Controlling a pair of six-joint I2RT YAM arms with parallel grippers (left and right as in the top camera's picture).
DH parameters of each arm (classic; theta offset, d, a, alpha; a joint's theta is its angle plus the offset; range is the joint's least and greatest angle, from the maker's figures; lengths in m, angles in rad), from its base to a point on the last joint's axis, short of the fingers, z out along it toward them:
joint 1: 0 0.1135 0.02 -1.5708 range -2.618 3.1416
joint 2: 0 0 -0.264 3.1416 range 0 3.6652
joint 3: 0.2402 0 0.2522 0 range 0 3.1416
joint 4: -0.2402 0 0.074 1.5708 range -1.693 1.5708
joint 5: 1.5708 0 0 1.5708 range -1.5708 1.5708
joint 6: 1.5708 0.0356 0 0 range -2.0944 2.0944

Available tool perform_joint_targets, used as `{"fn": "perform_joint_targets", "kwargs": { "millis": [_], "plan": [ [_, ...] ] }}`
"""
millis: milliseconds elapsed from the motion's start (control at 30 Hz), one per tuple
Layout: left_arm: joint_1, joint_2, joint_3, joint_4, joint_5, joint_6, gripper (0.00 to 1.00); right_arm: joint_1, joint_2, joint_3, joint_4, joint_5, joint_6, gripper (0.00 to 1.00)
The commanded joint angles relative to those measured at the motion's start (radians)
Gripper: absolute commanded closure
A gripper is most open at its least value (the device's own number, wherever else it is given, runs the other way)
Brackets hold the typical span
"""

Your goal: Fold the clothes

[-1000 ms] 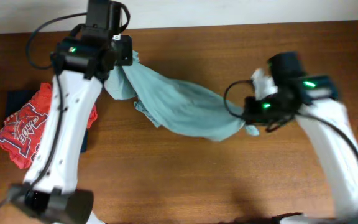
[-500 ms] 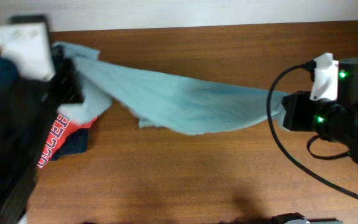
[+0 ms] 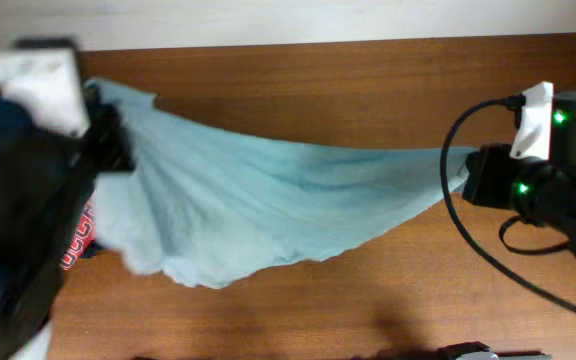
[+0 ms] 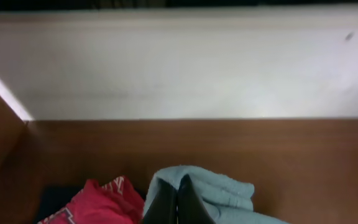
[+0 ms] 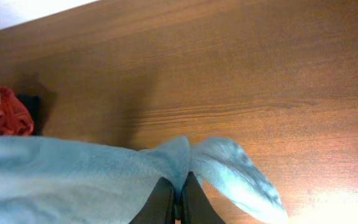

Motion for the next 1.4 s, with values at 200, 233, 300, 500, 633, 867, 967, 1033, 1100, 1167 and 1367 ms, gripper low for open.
{"fn": "perform_joint_targets", "kwargs": {
  "millis": [200,233,300,500,633,867,967,1033,1100,1167,1367],
  "plan": [
    [0.008,0.167,-0.002,0.092,-0.047,0.089,0.99,-0.005,0.061,0.016,0.004,-0.029,0.01,0.96],
    [0.008,0.167,-0.002,0.088,-0.047,0.092,1.0,-0.005,0.06,0.016,0.004,-0.045,0.009,0.96],
    [0.006,0.16,0.002,0.074,-0.047,0.092,1.0,-0.003,0.054,0.016,-0.003,-0.068,0.009,0.96],
    [-0.01,0.117,0.109,-0.035,-0.042,0.122,0.99,-0.003,-0.015,0.016,-0.054,-0.102,0.01,0.96],
    [-0.05,0.099,0.237,-0.119,-0.043,0.148,1.0,-0.003,-0.091,0.016,-0.084,-0.135,0.018,0.96],
    [-0.068,0.127,0.316,-0.112,-0.043,0.153,1.0,-0.003,-0.167,0.016,-0.091,-0.146,0.089,0.96],
    [-0.068,0.198,0.316,-0.079,-0.039,0.163,1.0,-0.003,-0.141,0.013,-0.091,-0.142,0.098,0.96],
    [-0.068,0.269,0.316,-0.053,-0.027,0.178,1.0,-0.003,-0.104,0.013,-0.094,-0.142,0.108,0.96],
    [-0.068,0.348,0.316,-0.023,-0.027,0.179,1.0,-0.003,-0.053,0.013,-0.095,-0.122,0.108,0.96],
    [-0.068,0.44,0.316,0.03,-0.026,0.192,1.0,-0.004,0.01,0.012,-0.093,-0.067,0.114,0.96],
    [-0.068,0.694,0.316,0.268,0.033,0.231,1.0,-0.057,0.255,0.012,-0.042,0.124,0.114,0.96]
  ]
}}
